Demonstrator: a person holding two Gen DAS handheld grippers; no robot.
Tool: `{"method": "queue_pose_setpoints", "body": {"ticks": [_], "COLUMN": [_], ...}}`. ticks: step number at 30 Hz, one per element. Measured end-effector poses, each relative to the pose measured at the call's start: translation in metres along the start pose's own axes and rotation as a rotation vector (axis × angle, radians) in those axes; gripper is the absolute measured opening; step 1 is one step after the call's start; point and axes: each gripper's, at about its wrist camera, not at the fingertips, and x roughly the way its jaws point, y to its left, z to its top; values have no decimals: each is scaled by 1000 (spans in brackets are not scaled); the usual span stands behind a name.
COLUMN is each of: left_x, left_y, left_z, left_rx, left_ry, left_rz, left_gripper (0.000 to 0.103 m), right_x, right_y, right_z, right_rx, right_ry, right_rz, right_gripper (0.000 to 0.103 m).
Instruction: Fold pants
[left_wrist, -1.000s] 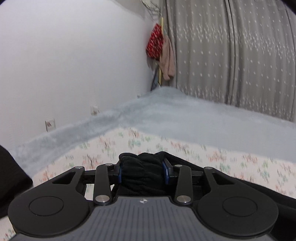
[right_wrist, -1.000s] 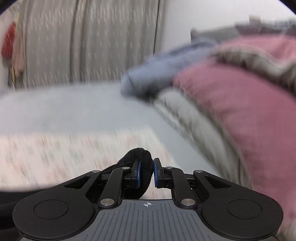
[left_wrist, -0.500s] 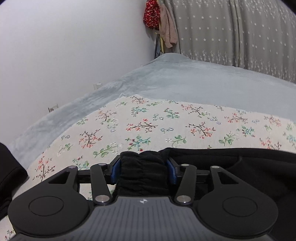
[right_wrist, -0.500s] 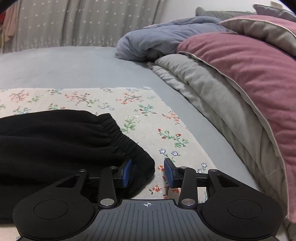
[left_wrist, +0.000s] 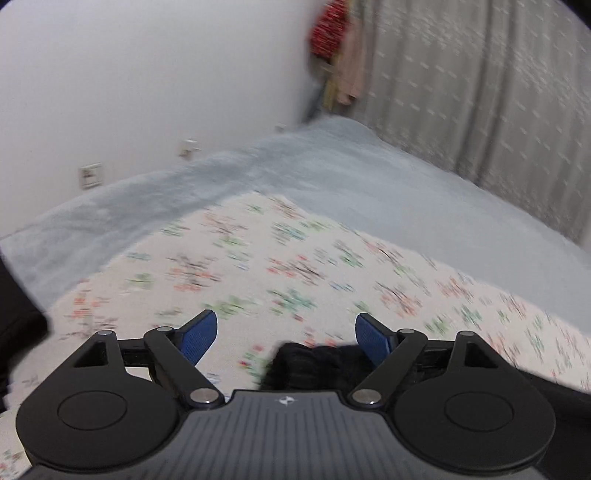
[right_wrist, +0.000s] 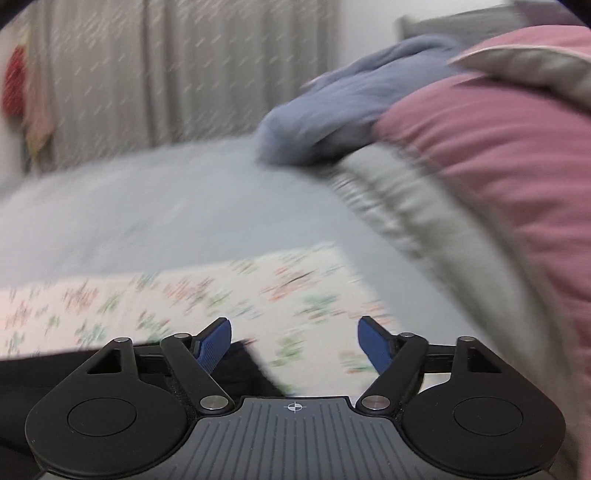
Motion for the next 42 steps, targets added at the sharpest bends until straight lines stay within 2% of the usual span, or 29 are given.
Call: {"method": "queue_pose_setpoints", "body": {"ticks": [1,2,3,4,5,6,7,9,13,15,18,20,22,23,24,25,27,30,33,36,38,40,42], "left_x": [6,13,20,25,30,35,39,39,17,25,42,49,50,46,38,27,0,-45,-88,-115,-129,-138,-144], "left_y": [-7,-15,-21,-26,-29,-32,-33,-36,-30,-35,-38,-38,-38,-35,-31,-26,-15,13,41,60,76,90,92], "left_z": [-3,-5,-8,-11,-14,-16,-19,-22,-11,-8,-15,-22,-25,-22,-18,-12,1,14,5,-21,-42,-65,-84], "left_rx": [31,64,92,109,119,126,138,155,68,84,79,87,111,104,93,85,71,-7,-65,-97,-208,-314,-330], "left_ry": [23,42,53,57,64,75,84,65,-62,-56,-27,-16,-8,-5,-8,-26,-81,-73,-35,79,155,212,247], "left_rz": [-5,-3,7,20,24,26,56,66,48,81,108,103,98,89,76,65,58,49,25,1,-30,-55,-28], "left_gripper": [83,83,83,83,78,63,51,47,46,46,46,48,55,58,65,72,85,87,87,87,87,87,87], "right_x": [11,23,32,43,55,65,68,61,15,10,34,61,88,89,80,66,26,-34,-99,-171,-216,-257,-289], "right_y": [9,19,25,31,36,40,42,46,29,25,32,46,62,67,68,66,57,42,27,19,14,14,16], "right_z": [0,-1,-2,-4,-7,-10,-13,-13,14,29,35,26,10,3,-3,-5,-6,-9,-20,-39,-54,-71,-90], "right_rx": [-18,-31,-39,-55,-79,-98,-108,-120,-14,24,41,3,-41,-46,-37,-18,33,70,100,142,156,154,148], "right_ry": [16,32,47,75,118,152,146,112,-94,-136,-91,-37,57,58,17,-25,-109,-118,-89,-58,-49,-46,-27], "right_rz": [15,16,17,15,0,-5,-2,-1,35,30,-17,-83,-136,-147,-158,-153,-124,-43,67,192,259,292,321], "right_gripper": [62,58,49,34,30,28,27,24,23,23,23,25,30,31,39,56,73,73,73,73,78,84,84]}}
